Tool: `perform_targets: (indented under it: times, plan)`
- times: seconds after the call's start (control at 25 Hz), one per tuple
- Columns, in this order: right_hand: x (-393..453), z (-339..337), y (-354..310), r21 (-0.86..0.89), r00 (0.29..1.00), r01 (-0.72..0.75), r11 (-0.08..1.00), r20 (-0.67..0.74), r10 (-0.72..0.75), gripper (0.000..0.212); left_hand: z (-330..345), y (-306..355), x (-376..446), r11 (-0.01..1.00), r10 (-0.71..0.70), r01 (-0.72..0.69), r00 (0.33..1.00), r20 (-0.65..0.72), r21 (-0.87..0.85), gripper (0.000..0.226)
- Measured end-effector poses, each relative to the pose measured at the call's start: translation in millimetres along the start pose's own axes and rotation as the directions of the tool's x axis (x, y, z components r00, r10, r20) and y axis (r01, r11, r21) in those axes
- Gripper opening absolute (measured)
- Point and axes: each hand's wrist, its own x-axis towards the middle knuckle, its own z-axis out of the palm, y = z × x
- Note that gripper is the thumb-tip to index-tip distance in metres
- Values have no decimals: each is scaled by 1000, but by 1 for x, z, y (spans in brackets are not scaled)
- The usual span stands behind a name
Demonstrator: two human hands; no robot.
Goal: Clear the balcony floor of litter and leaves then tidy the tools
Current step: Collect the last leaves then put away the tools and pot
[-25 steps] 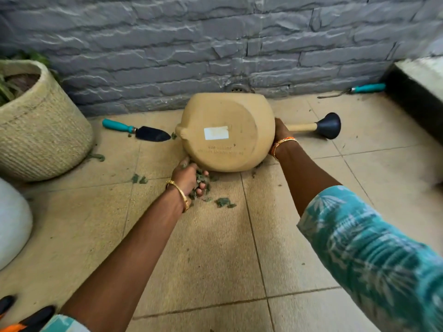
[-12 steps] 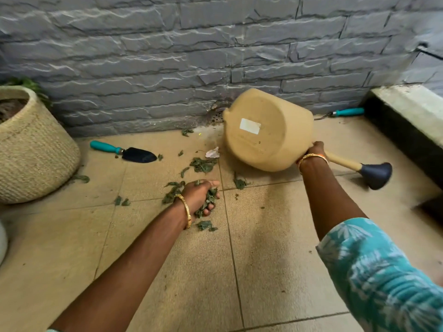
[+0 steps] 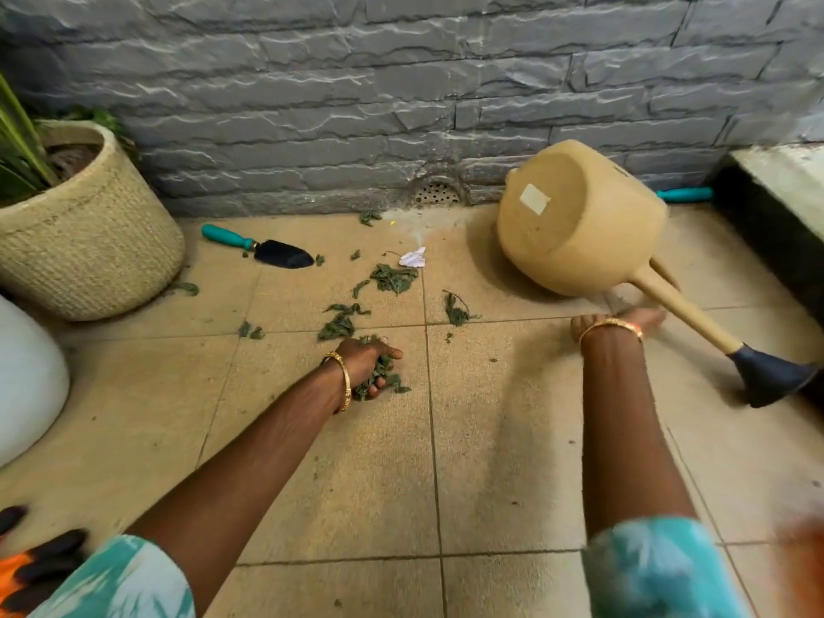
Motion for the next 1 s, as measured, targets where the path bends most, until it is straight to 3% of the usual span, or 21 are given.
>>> perform_targets:
  times: [0.08, 0.12, 0.16, 0.2, 0.24, 0.28, 0.32, 0.4, 0.48, 0.56, 0.72, 0.76, 0.92, 1.0]
  plan:
    - [-20, -2, 48, -284, 995, 97, 954, 13, -98, 27, -5, -5, 5, 999, -1, 0, 1000, -24, -42, 34]
    - [-30, 2, 76, -482, 968, 248, 840, 81, -238, 17, -10, -8, 8, 997, -14, 10, 999, -46, -72, 38]
    - [-32, 9, 102, -643, 893, 445, 623, 274, -356, 13, -14, -11, 10, 995, -32, 25, 997, -70, -101, 40]
    - [-35, 18, 126, -710, 786, 614, 344, 512, -346, 18, -20, -14, 12, 991, -57, 46, 995, -86, -127, 40]
    - [-30, 25, 139, -688, 679, 724, 55, 695, -237, 29, -25, -18, 13, 987, -80, 67, 993, -91, -144, 40]
    - [-26, 33, 145, -623, 619, 763, -173, 781, -83, 42, -30, -21, 14, 986, -95, 82, 992, -87, -148, 39]
    - [-19, 39, 148, -559, 606, 758, -337, 794, 45, 54, -34, -22, 15, 985, -103, 91, 992, -76, -148, 38]
    - [-11, 44, 150, -425, 610, 729, -537, 760, 225, 66, -39, -25, 19, 980, -110, 100, 993, -51, -171, 39]
    - [-12, 33, 152, -325, 569, 737, -592, 771, 286, 61, -42, -25, 20, 968, -121, 111, 992, -30, -224, 38]
    - [-15, 10, 153, -264, 498, 774, -575, 815, 296, 50, -44, -25, 22, 951, -141, 137, 990, 6, -278, 37]
    - [-30, -46, 157, -242, 303, 834, -497, 952, 45, 37, -44, -21, 27, 932, -185, 201, 980, 79, -303, 39]
    - [-34, -52, 158, -240, 283, 828, -508, 959, 9, 35, -42, -19, 26, 921, -189, 214, 976, 108, -326, 39]
    - [-44, -42, 160, -304, 362, 763, -570, 932, -12, 21, -37, -15, 23, 863, -192, 263, 960, 202, -432, 40]
    - [-58, -35, 165, -453, 447, 755, -475, 885, -133, 18, -37, -17, 27, 843, -195, 262, 963, 187, -469, 39]
